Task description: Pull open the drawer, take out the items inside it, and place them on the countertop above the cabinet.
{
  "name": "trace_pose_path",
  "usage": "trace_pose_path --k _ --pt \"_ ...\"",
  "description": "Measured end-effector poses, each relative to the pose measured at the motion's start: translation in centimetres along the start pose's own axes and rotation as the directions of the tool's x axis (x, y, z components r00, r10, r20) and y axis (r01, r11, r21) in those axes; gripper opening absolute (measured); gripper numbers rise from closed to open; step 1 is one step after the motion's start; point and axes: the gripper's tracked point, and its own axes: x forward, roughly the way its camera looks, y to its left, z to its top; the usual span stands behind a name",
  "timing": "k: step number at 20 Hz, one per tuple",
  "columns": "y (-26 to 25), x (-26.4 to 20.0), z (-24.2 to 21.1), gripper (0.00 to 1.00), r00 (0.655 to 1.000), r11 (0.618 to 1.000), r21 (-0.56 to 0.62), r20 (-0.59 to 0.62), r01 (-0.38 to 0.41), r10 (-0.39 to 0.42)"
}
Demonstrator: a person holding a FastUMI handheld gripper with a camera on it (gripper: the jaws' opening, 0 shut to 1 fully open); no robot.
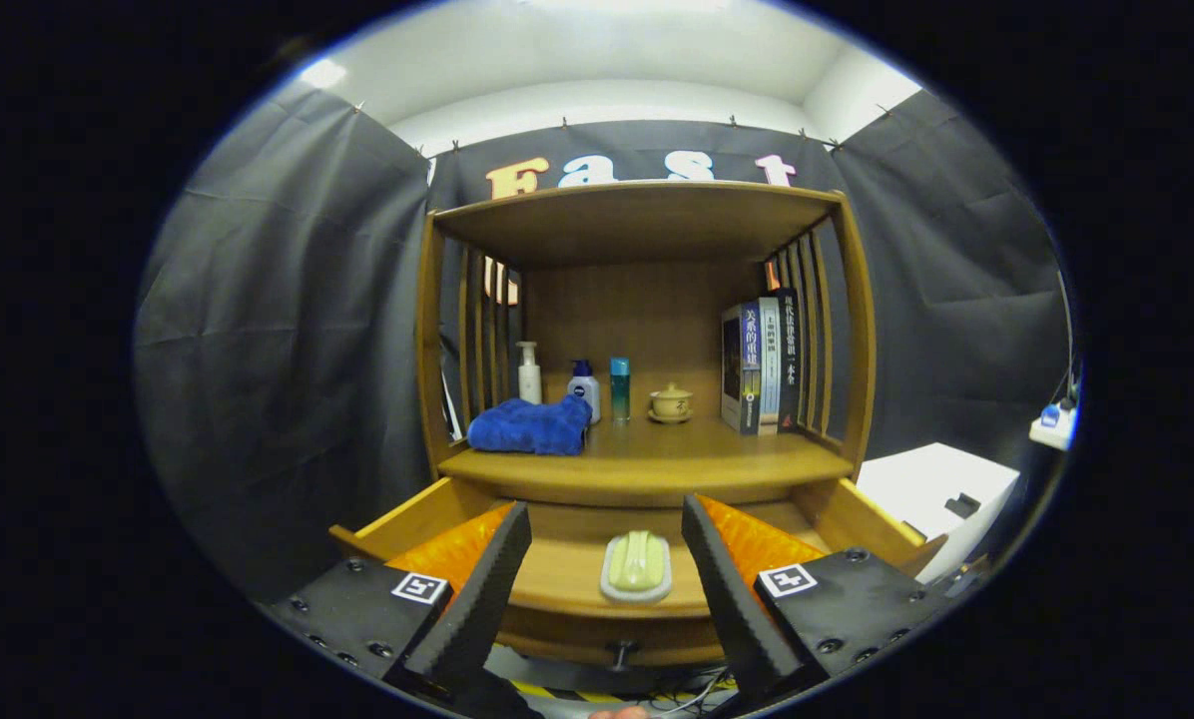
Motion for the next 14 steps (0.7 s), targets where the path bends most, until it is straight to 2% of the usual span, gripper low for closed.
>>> trace_pose_path --k 3,6,10,14 --pt "-0.8 4.8 0.8 0.97 0.993 0.999 0.030 -0.113 -0.013 0.016" --pt "-2.3 9.4 -2.0 0.98 0.966 0.994 0.110 -0.260 0.017 0.012" --pt "-3.4 12.9 -6.4 0.96 0.901 0.986 0.150 -0.434 0.073 -0.001" --pt "-3.9 14.3 -10.0 0.96 0.836 0.989 0.112 -0.549 0.099 -0.022"
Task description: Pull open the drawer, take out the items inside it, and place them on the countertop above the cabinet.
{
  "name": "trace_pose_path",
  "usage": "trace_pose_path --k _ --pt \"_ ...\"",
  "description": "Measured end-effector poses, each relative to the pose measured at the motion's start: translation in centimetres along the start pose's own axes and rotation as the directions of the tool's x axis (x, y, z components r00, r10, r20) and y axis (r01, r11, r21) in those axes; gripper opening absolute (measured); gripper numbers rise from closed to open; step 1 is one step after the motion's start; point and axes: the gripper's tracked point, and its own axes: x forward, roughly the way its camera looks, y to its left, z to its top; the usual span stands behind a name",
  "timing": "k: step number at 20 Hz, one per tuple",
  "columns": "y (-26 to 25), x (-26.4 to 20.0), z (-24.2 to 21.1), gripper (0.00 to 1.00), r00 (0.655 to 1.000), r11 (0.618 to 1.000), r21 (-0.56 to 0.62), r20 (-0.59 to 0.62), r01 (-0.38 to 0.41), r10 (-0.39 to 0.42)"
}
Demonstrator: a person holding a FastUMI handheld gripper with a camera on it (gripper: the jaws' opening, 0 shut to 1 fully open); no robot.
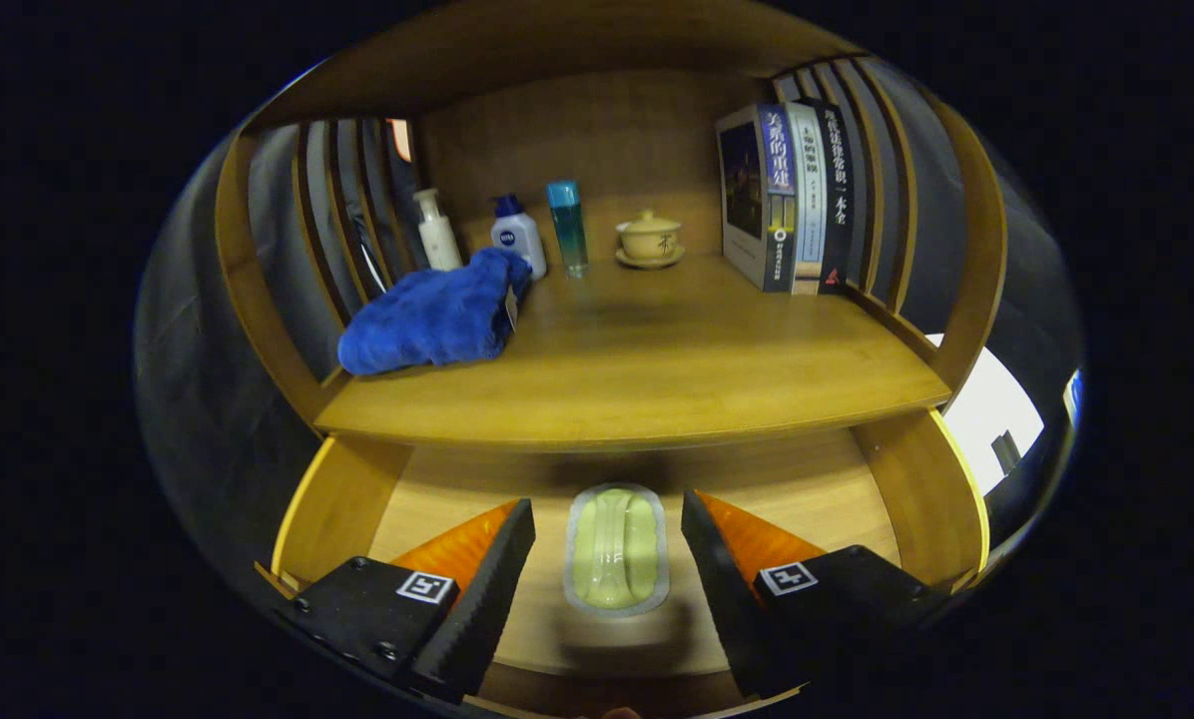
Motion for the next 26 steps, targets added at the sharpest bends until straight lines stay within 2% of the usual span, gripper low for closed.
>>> trace_pose_path --k 5,8,13,15,20,22,24,26 --pt "-0.3 2.6 -2.6 0.96 0.985 0.998 -0.048 -0.166 0.031 -0.038" --pt "0.4 3.5 -3.3 0.96 0.976 0.999 -0.051 -0.217 0.019 -0.029" --pt "0.2 4.1 -4.2 0.89 0.965 0.998 -0.063 -0.260 0.030 -0.045" --pt "-0.2 4.4 -4.5 0.80 0.962 0.997 -0.071 -0.268 0.037 -0.055" --pt "-0.6 4.7 -5.1 0.28 0.960 0.997 -0.053 -0.273 0.050 -0.063" --pt "-0.9 4.1 -4.9 0.22 0.964 0.996 -0.060 -0.257 0.061 -0.075" --pt "-0.5 3.6 -5.3 0.18 0.966 0.998 -0.051 -0.252 0.039 -0.051" --pt "-0.1 2.7 -4.7 0.18 0.972 0.999 -0.027 -0.234 0.021 -0.027"
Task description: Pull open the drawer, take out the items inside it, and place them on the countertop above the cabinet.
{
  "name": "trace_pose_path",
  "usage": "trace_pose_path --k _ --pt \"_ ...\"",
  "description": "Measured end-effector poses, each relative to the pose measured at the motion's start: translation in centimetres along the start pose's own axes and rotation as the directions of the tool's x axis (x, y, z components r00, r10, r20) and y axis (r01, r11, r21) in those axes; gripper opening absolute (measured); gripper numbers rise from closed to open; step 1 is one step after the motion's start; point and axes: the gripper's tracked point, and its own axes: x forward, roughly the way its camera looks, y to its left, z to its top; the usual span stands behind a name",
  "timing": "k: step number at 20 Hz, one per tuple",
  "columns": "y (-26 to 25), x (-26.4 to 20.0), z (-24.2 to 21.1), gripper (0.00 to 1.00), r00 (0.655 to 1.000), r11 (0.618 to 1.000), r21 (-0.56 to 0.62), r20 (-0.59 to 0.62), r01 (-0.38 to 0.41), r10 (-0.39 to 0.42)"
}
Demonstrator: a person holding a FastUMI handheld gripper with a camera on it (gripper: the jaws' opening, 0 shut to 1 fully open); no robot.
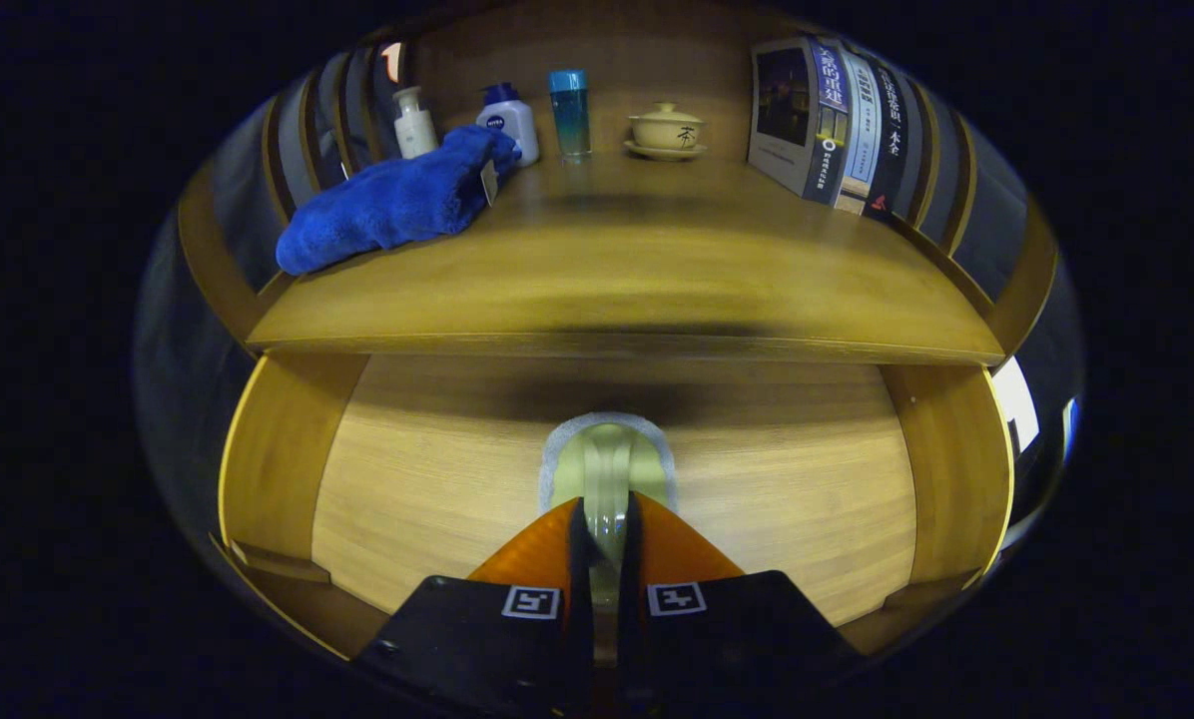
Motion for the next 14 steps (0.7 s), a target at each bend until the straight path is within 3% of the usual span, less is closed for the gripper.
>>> trace_pose_path --k 7,11,14 --pt "1.0 -6.4 1.4 0.18 0.995 0.999 -0.036 0.088 -0.037 0.040" --pt "1.9 -10.0 5.0 0.18 0.981 0.998 0.002 0.184 -0.061 0.060" --pt "1.1 -11.8 9.1 0.18 0.967 1.000 -0.013 0.253 -0.012 0.015"
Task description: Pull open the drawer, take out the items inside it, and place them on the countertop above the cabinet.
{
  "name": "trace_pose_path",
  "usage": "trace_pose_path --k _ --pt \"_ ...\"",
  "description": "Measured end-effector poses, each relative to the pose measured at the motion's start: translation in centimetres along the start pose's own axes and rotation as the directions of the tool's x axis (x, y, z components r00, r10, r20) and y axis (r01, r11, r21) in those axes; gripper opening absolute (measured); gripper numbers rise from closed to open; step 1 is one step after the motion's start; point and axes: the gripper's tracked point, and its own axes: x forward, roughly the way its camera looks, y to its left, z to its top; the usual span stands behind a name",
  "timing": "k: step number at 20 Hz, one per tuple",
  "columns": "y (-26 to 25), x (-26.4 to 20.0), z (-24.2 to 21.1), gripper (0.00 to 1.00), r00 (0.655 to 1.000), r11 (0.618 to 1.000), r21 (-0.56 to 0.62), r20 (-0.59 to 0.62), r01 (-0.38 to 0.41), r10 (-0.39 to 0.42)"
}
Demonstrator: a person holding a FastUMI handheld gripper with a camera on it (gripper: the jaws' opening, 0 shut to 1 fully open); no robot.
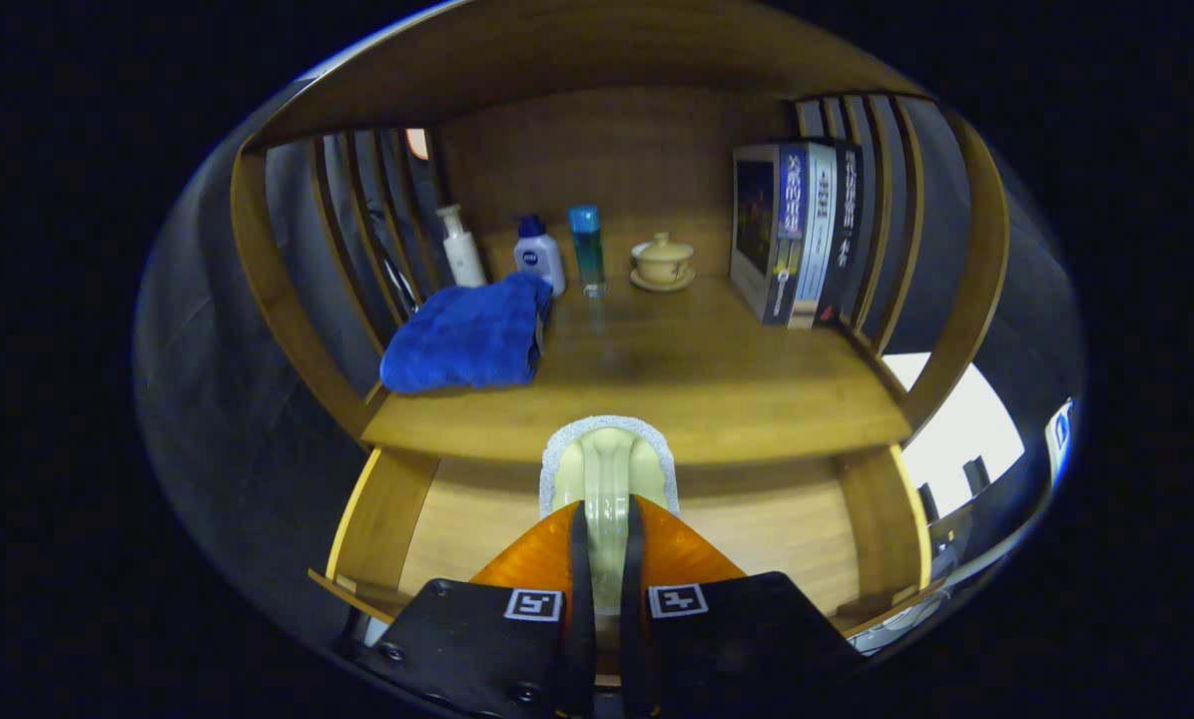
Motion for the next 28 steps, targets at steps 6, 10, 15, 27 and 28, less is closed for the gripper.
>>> trace_pose_path --k 6,10,15,27,28 --pt "0.3 3.5 6.1 0.18 0.994 0.998 -0.021 0.096 0.052 -0.049" --pt "1.0 6.8 8.7 0.18 0.995 0.998 0.036 0.083 0.049 -0.052" --pt "-0.1 10.6 10.1 0.18 0.993 0.993 0.056 0.053 0.101 -0.104" --pt "0.6 15.5 9.1 0.19 0.992 0.992 0.007 0.007 0.127 -0.127" --pt "0.6 15.4 9.1 0.21 0.992 0.992 0.008 0.008 0.128 -0.128"
